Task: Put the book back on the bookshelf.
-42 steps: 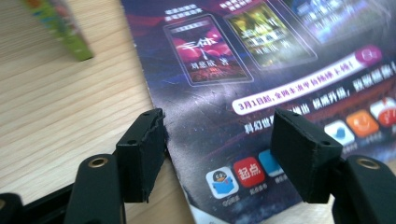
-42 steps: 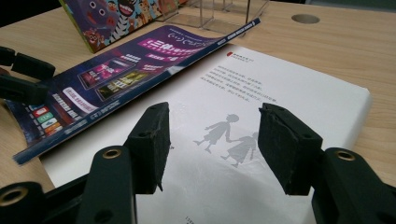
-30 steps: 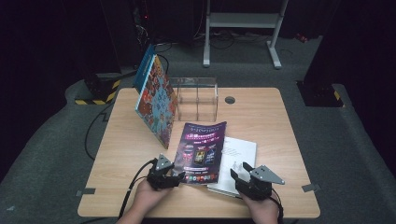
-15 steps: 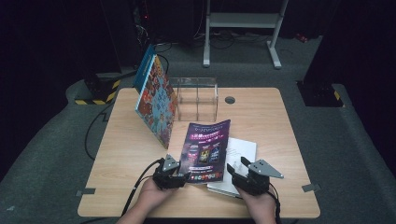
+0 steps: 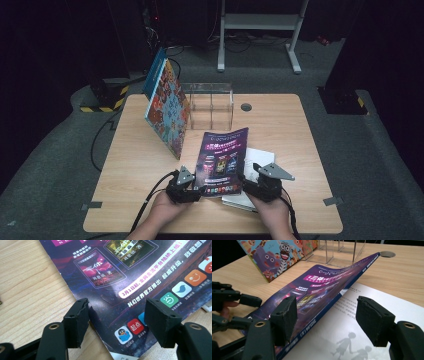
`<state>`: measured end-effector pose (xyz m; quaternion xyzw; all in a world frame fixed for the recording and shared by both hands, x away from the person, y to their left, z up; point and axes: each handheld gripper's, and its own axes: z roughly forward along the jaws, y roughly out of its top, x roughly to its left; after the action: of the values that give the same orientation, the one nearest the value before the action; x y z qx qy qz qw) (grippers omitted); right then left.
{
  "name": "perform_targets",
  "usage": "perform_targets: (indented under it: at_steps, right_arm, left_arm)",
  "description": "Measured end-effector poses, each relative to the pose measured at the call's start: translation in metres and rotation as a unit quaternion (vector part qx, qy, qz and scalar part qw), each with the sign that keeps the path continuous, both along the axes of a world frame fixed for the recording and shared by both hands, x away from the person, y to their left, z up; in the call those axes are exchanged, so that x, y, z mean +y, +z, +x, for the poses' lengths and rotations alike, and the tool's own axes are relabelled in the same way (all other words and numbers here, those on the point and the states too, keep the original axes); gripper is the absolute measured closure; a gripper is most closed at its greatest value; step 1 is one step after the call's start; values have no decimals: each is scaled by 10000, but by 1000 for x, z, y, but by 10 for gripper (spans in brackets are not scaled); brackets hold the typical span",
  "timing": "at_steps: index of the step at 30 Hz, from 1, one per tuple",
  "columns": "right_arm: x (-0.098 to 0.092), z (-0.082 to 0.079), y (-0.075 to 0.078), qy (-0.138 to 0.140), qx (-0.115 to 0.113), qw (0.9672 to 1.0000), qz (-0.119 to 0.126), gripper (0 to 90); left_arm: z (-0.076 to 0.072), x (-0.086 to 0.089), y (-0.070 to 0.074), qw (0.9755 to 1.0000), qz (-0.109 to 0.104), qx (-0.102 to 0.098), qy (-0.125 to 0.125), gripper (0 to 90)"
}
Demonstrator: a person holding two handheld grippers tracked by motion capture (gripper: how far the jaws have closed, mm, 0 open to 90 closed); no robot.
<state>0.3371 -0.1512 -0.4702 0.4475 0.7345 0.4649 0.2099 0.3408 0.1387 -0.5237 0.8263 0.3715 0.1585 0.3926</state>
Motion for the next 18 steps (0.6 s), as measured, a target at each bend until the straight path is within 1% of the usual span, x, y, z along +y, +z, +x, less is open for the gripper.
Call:
perform_targets:
  at_steps: [6, 10, 14, 17, 18]
  right_arm:
    - [6, 18, -6, -79, 260, 9996, 3, 330]
    - [10, 25, -10, -118, 396, 9991, -40, 330]
    - [11, 30, -12, -173, 526, 9985, 1, 334]
    - [12, 31, -11, -132, 570, 9983, 32, 346]
    - [13, 31, -10, -127, 598, 9981, 51, 364]
  left_arm:
    - [-1, 0, 0, 10000, 12, -31, 10, 366]
    - [-1, 0, 0, 10000, 9, -32, 14, 366]
    - [-1, 0, 0, 10000, 4, -30, 16, 366]
    - [-1, 0, 0, 10000, 3, -32, 19, 366]
    - [-1, 0, 0, 10000, 3, -32, 21, 366]
